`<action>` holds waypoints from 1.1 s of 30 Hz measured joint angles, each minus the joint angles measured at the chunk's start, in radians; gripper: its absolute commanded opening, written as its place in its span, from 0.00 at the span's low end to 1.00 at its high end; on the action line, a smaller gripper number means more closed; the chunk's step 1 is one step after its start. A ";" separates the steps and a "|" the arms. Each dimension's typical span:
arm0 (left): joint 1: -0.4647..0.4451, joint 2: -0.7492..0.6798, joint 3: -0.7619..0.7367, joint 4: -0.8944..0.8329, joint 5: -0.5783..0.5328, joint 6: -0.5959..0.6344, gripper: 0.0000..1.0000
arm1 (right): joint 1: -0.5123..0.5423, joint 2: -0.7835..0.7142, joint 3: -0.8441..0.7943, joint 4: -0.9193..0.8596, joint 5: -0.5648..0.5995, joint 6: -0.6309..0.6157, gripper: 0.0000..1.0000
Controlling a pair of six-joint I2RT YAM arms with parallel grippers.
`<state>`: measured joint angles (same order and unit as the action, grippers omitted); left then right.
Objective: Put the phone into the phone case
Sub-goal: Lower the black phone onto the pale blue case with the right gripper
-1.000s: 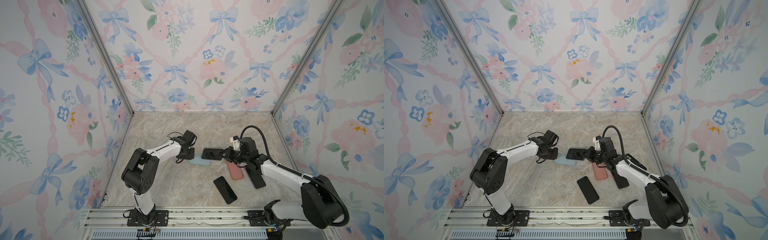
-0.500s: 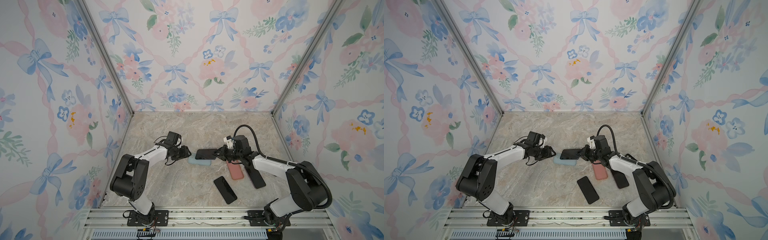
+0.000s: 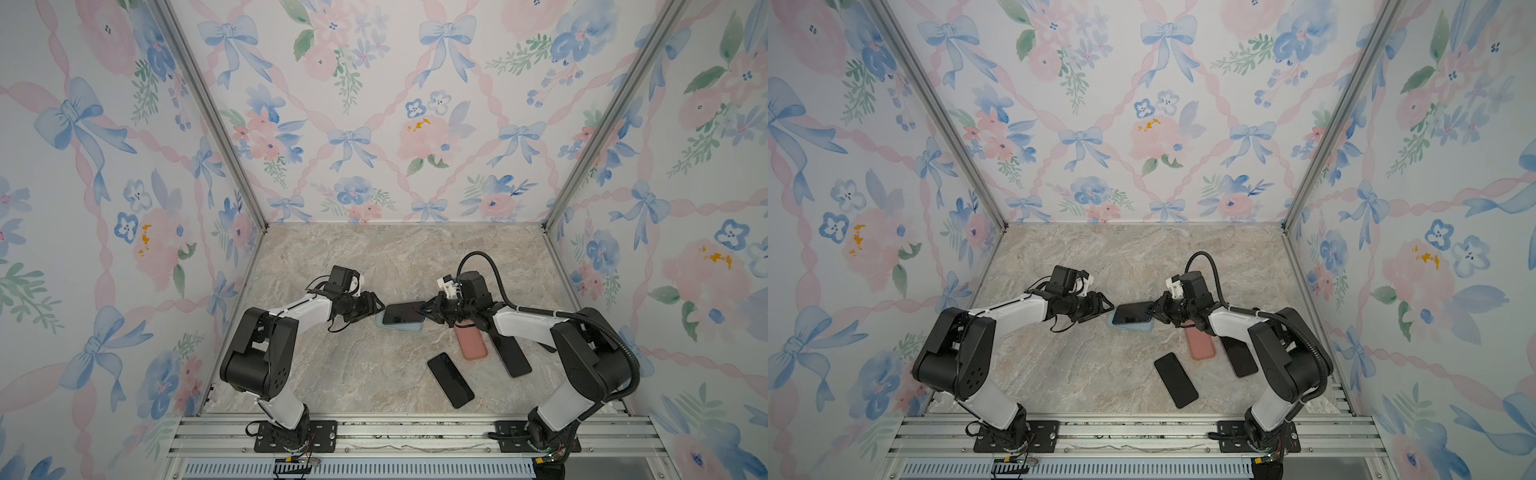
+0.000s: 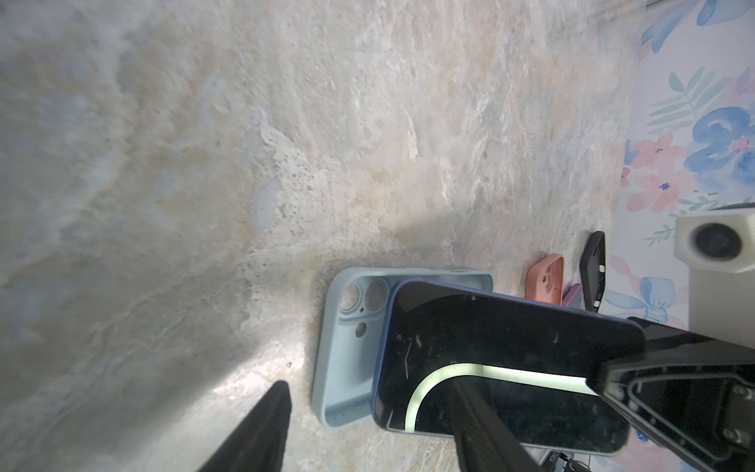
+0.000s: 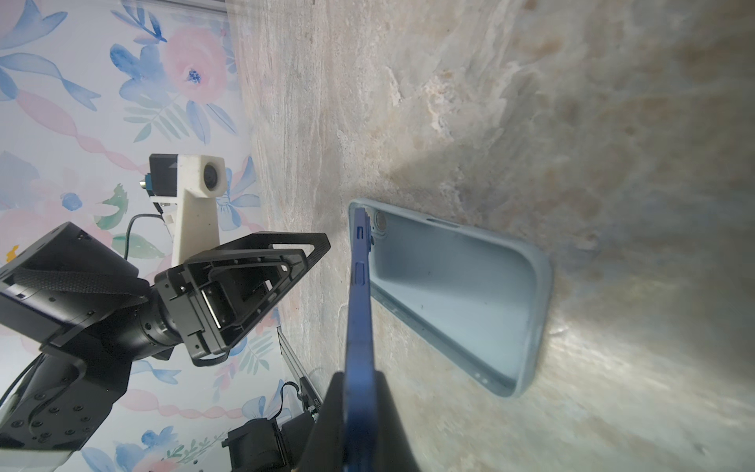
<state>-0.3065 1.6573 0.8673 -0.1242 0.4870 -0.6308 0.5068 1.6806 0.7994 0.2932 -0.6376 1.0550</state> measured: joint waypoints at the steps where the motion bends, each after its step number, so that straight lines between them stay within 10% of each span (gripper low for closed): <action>1: 0.000 0.006 -0.002 0.005 0.005 -0.003 0.64 | 0.000 0.010 0.003 0.001 -0.003 0.000 0.00; 33: -0.016 0.041 -0.063 0.112 0.053 -0.055 0.59 | 0.000 0.154 0.040 0.146 -0.095 0.019 0.02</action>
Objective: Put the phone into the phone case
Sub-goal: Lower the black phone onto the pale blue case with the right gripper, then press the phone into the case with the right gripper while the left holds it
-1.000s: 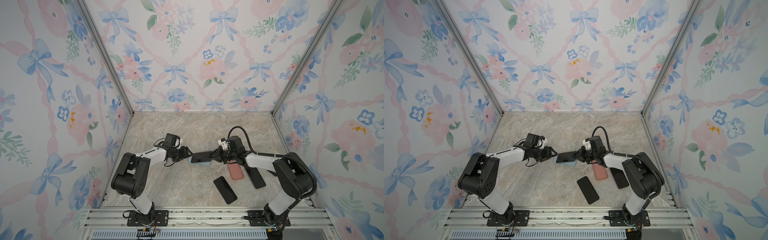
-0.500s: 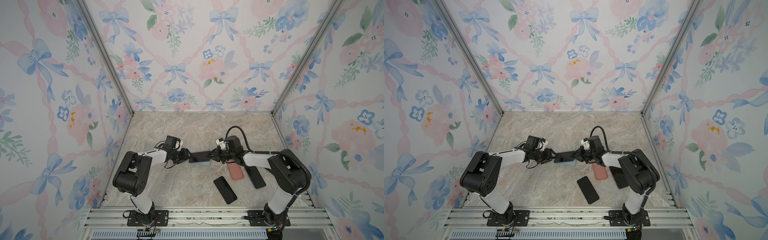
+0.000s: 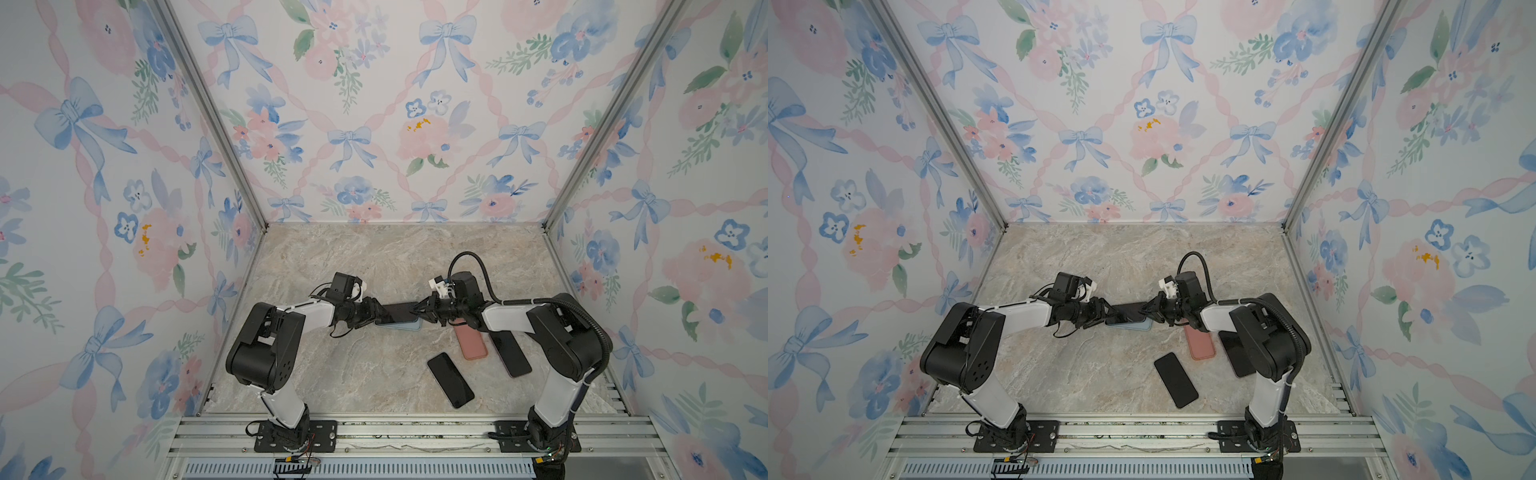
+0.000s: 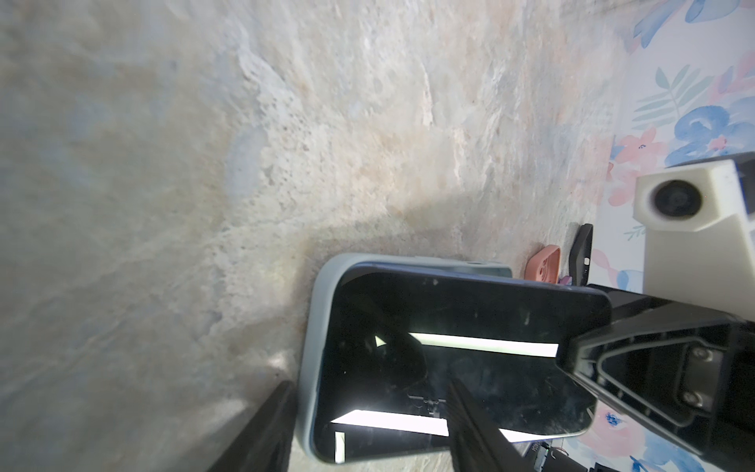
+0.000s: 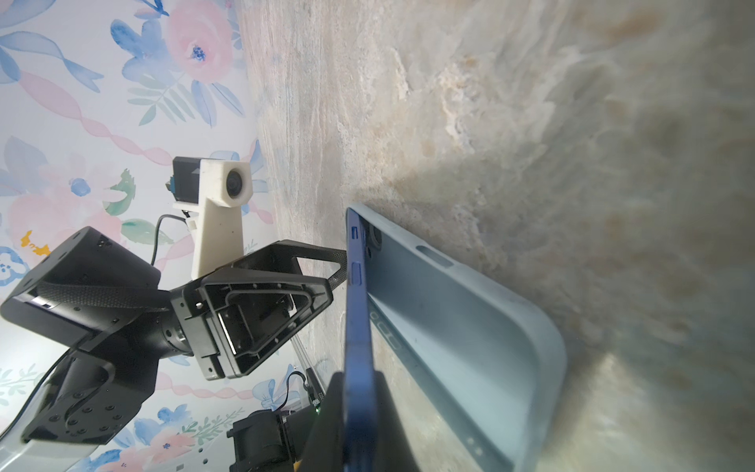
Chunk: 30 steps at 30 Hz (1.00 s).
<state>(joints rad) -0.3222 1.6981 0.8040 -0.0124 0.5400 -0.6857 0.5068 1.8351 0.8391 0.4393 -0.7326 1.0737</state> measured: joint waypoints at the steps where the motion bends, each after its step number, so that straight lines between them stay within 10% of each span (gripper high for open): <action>1: -0.001 0.000 0.000 0.000 -0.001 0.000 0.59 | 0.000 0.002 0.001 0.000 -0.001 0.000 0.02; 30: -0.042 -0.033 -0.036 0.039 -0.094 -0.034 0.55 | -0.007 0.041 0.071 -0.116 0.008 -0.118 0.13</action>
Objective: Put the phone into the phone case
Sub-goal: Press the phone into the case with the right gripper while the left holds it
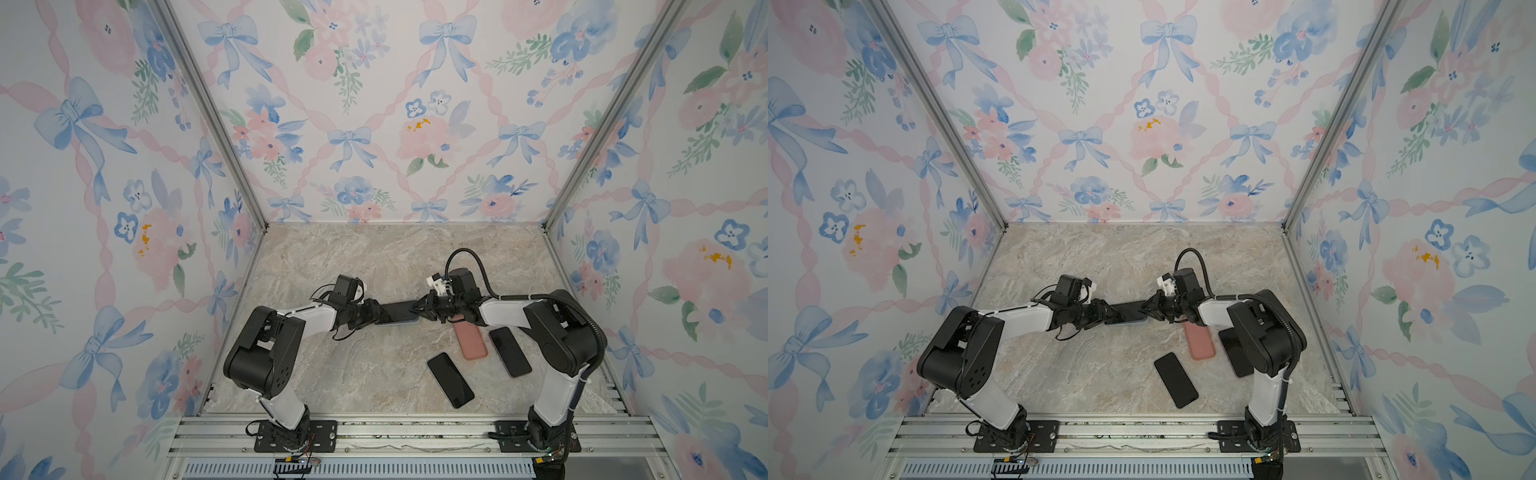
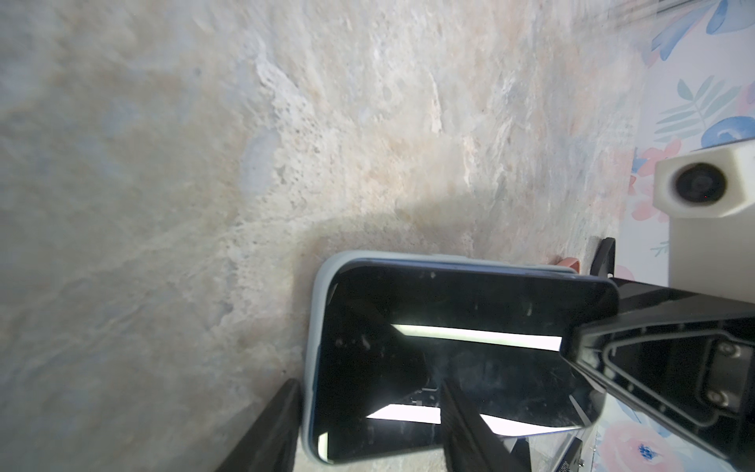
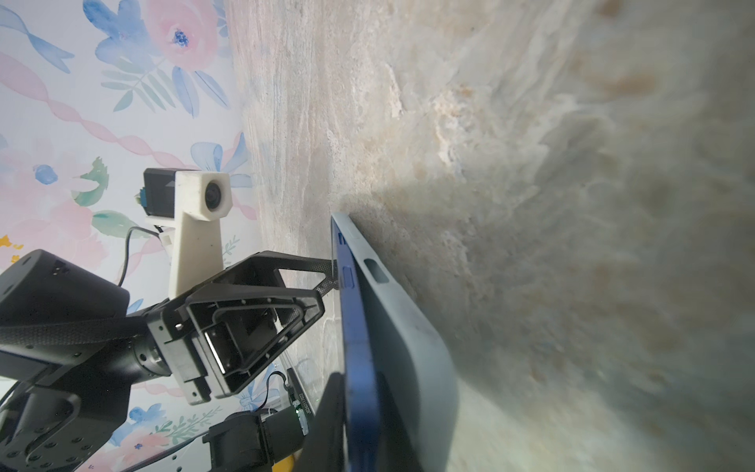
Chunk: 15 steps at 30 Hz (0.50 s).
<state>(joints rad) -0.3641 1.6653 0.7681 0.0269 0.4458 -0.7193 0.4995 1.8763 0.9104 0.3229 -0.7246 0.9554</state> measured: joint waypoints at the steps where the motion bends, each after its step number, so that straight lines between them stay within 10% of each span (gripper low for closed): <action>1: -0.001 0.000 -0.001 0.001 -0.001 0.000 0.54 | 0.000 0.001 0.002 -0.006 0.003 -0.007 0.13; 15: -0.001 -0.040 -0.053 -0.016 -0.018 0.000 0.36 | 0.005 0.016 0.013 -0.063 0.032 -0.080 0.21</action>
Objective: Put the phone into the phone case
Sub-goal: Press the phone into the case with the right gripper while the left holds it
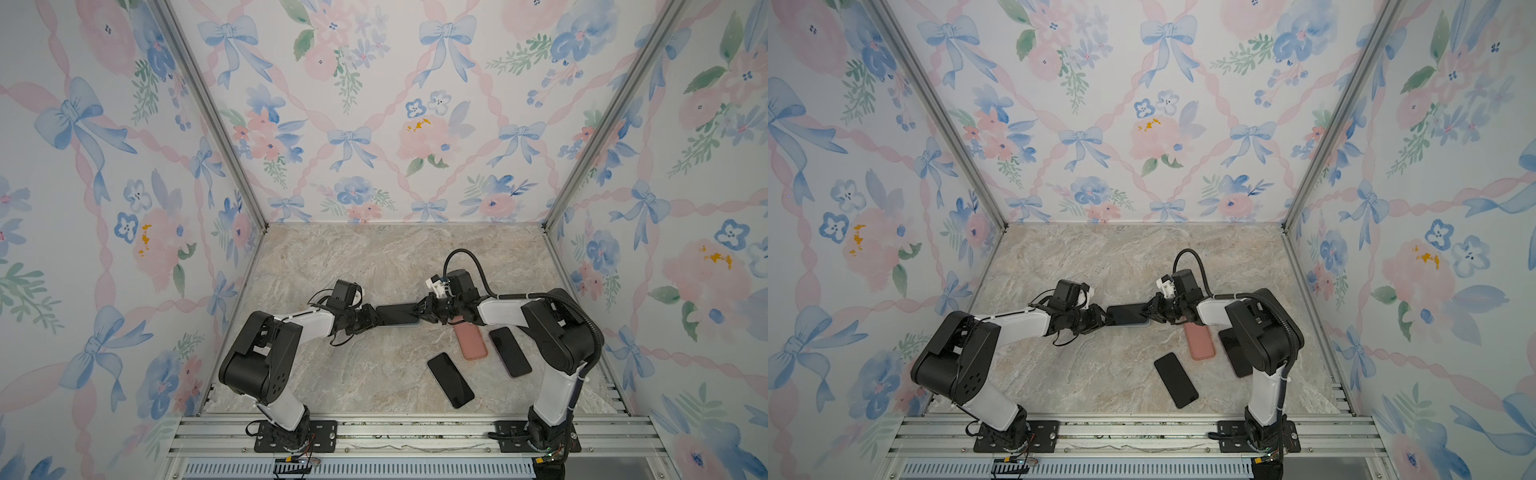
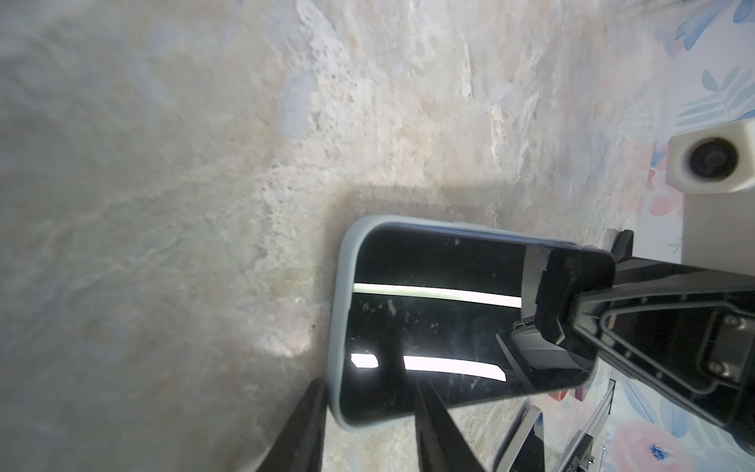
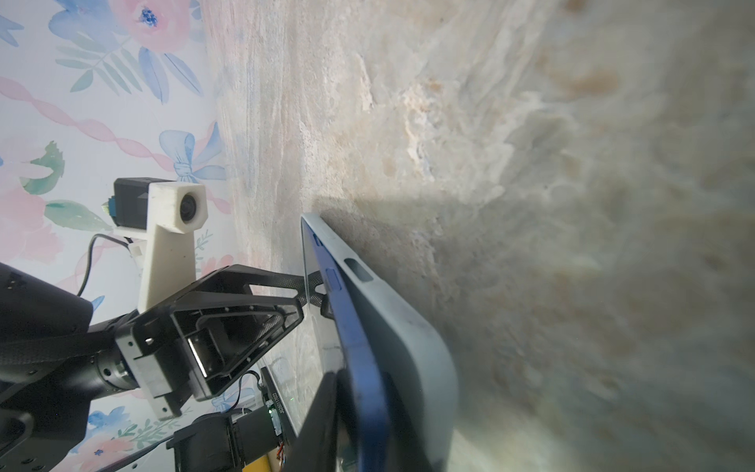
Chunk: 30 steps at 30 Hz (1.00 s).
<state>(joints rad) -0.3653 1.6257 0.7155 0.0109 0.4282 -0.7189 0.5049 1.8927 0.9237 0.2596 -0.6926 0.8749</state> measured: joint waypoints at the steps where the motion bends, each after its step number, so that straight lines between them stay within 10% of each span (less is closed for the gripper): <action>1: 0.000 0.000 0.000 -0.001 0.000 0.000 0.36 | 0.001 0.000 0.000 -0.008 0.006 -0.002 0.22; 12: -0.002 0.000 -0.003 -0.013 0.037 0.003 0.37 | 0.021 -0.024 0.031 -0.184 0.093 -0.049 0.41; 30: 0.005 0.001 0.068 -0.088 0.033 0.065 0.49 | 0.070 -0.185 0.047 -0.446 0.385 -0.191 0.37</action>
<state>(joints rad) -0.3603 1.6268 0.7834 -0.0772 0.4610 -0.6540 0.5751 1.7081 0.9707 -0.1860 -0.3073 0.6838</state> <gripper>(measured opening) 0.488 0.379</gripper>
